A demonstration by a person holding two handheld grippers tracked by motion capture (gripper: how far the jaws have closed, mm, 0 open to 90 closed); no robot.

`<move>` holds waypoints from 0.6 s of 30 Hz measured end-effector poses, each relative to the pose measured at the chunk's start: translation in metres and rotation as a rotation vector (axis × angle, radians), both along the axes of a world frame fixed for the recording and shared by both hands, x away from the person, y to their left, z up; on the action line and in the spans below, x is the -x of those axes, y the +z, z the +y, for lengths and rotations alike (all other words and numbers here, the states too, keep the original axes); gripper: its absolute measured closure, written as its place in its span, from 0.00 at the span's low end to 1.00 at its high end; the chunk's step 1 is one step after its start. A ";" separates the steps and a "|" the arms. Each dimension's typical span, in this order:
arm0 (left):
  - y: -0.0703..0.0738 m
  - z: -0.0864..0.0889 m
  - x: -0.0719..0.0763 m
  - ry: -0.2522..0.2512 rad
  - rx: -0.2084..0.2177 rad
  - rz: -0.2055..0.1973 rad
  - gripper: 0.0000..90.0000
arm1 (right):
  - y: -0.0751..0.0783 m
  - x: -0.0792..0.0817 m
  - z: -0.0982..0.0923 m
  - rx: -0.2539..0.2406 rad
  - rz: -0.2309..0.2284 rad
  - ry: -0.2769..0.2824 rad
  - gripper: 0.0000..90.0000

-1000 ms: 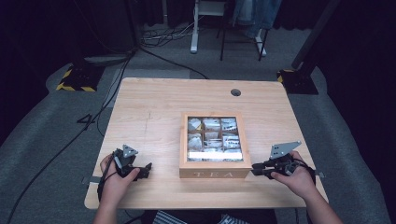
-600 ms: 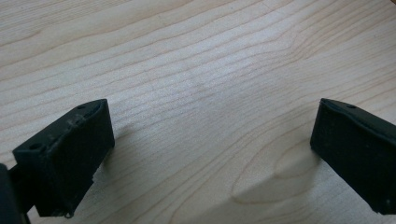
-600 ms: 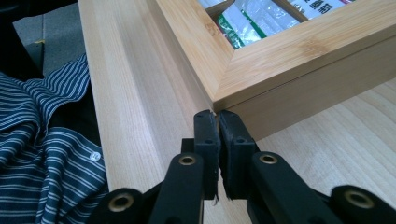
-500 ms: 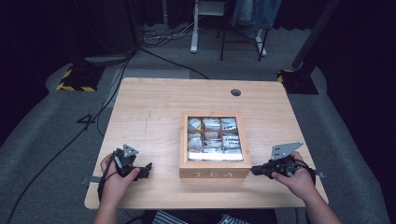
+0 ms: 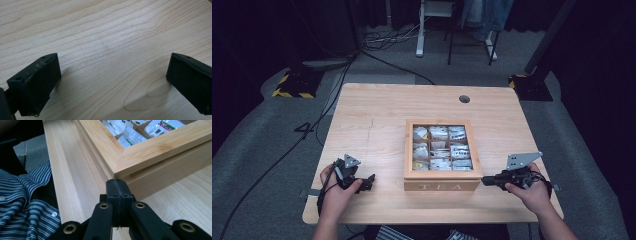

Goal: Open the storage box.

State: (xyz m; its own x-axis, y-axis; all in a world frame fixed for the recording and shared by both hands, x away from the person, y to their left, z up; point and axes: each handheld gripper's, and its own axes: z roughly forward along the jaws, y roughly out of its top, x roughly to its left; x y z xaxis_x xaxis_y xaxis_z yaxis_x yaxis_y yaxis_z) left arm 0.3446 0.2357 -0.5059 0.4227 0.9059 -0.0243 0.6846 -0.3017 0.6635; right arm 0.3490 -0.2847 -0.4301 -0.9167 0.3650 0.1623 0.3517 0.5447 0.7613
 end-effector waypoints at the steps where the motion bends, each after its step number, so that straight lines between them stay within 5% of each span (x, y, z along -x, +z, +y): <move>1: 0.000 0.000 0.000 0.000 0.000 0.000 0.00 | 0.000 0.000 0.000 0.000 0.000 0.000 1.00; 18: 0.000 -0.001 0.000 0.006 0.005 0.000 0.00 | 0.020 -0.002 0.000 -0.098 -0.035 -0.032 1.00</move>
State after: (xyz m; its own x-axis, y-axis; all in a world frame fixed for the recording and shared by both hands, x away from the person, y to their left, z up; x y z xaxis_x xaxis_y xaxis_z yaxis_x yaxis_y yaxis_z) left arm 0.3448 0.2349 -0.5061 0.4177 0.9081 -0.0288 0.6865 -0.2947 0.6648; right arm 0.3512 -0.2845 -0.4097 -0.9105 0.3783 0.1667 0.3401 0.4562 0.8223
